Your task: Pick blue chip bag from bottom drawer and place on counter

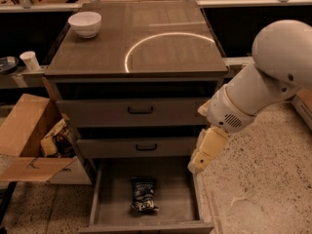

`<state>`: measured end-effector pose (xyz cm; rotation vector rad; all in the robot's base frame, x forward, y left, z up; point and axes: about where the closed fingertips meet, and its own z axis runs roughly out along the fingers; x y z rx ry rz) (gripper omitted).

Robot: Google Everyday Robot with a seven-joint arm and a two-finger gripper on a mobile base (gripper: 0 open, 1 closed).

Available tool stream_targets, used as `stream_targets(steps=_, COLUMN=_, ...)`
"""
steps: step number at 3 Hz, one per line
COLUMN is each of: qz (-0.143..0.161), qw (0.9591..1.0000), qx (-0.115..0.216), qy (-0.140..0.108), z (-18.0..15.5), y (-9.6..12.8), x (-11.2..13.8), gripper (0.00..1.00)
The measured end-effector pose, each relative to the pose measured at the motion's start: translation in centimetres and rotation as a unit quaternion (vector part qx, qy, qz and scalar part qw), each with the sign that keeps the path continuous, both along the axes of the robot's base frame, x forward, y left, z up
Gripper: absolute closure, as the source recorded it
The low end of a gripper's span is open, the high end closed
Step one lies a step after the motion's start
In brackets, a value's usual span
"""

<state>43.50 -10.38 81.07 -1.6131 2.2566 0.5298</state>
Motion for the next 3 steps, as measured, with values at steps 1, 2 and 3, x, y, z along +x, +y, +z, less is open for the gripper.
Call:
stream_targets(steps=1, qz=0.0, qw=1.0, qx=0.0, qy=0.0, z=0.0, y=0.0, x=0.0, gripper=0.0)
stream_targets(steps=2, qz=0.002, qw=0.9998, qx=-0.006, qy=0.019, z=-4.5, y=-0.2, x=0.0, gripper=0.0)
stream_targets(steps=3, qz=0.01, qw=0.9991, qx=-0.006, qy=0.042, z=-13.2, y=-0.5, x=-0.6, gripper=0.0)
